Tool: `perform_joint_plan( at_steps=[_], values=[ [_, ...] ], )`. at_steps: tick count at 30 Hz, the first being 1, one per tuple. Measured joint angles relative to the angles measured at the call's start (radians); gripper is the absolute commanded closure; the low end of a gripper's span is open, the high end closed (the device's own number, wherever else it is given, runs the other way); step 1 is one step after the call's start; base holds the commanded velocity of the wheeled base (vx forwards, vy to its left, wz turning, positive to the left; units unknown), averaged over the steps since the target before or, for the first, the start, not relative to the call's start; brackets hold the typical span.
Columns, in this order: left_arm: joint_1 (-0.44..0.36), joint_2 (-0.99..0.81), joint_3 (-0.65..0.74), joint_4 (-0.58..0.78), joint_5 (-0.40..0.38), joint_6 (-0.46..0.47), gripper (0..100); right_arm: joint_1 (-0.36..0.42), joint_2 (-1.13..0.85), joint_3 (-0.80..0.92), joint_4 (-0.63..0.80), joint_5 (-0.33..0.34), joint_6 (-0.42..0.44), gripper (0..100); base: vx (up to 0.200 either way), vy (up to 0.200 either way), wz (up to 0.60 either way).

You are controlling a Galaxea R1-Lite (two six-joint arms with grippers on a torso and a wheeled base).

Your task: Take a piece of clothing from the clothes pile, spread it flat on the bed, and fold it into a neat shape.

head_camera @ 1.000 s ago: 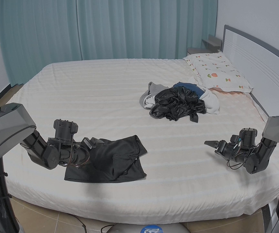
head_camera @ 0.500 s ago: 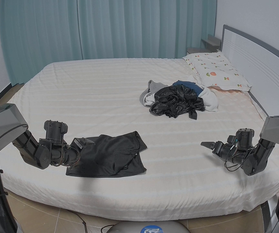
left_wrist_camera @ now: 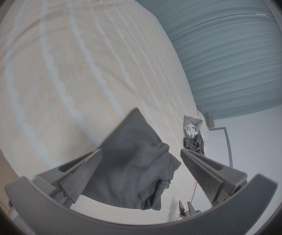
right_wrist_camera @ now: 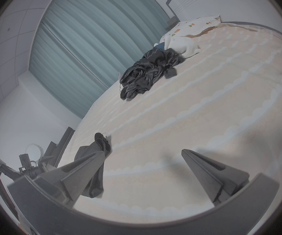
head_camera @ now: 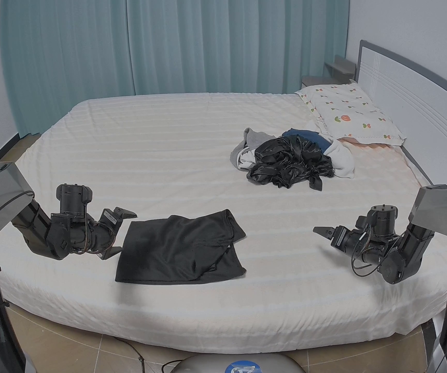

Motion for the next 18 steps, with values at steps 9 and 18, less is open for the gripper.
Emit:
perform_joint_plan(
  at_steps=[9,18],
  values=[
    [0.007,0.029,-0.008,-0.021,0.0,-0.003,0,0.046,-0.002,-0.002,0.001,-0.065,-0.003,0,0.0,0.2,0.0],
    [0.004,0.045,-0.011,-0.04,0.001,-0.003,0,0.085,-0.004,-0.006,0.001,-0.087,-0.007,0,0.0,0.2,0.0]
  ],
)
